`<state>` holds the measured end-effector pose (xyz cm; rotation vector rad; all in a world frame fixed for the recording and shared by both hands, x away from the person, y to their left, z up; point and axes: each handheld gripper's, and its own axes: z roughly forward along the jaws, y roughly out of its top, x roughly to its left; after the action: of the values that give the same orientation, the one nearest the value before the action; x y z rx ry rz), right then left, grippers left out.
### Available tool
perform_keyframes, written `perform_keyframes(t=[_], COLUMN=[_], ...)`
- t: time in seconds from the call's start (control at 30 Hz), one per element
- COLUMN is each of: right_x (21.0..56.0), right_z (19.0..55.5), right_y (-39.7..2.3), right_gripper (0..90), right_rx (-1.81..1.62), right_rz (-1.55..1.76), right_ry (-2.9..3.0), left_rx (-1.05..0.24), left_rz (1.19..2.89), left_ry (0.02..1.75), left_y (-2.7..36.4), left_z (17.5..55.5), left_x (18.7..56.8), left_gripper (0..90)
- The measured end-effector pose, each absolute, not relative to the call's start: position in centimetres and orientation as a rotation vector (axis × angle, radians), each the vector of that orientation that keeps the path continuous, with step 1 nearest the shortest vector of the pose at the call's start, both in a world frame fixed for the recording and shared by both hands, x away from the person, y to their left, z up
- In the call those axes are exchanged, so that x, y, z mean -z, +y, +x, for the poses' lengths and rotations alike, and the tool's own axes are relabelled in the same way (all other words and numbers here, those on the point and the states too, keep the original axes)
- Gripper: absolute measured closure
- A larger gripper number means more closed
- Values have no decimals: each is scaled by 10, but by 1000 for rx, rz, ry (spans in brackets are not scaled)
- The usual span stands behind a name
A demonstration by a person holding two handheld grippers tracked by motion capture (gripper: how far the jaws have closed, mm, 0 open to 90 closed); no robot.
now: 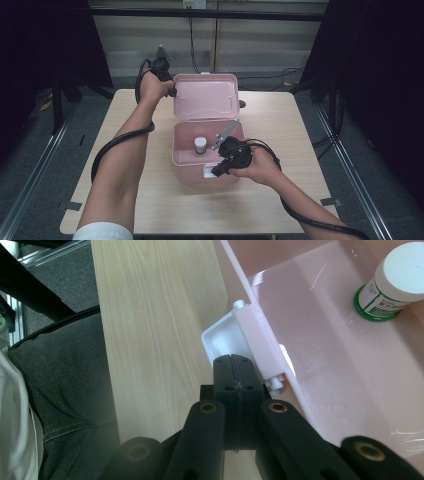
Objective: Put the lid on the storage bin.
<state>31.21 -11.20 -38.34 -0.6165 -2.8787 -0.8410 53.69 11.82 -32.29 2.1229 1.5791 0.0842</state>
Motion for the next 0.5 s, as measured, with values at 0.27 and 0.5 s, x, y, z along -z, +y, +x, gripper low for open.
perform_keyframes(t=[0.27, 0.5], right_x=[383, 383], right_z=[313, 313], right_y=[-112, -111], right_gripper=[900, 900], right_rx=[823, 828], right_rz=[-622, -639], right_ry=[-2875, -2872], left_rx=[-78, -72], left_rz=[2128, 2126], left_ry=[1580, 1582], left_y=[120, 121], left_z=[533, 529], left_x=[316, 310], left_gripper=[854, 859])
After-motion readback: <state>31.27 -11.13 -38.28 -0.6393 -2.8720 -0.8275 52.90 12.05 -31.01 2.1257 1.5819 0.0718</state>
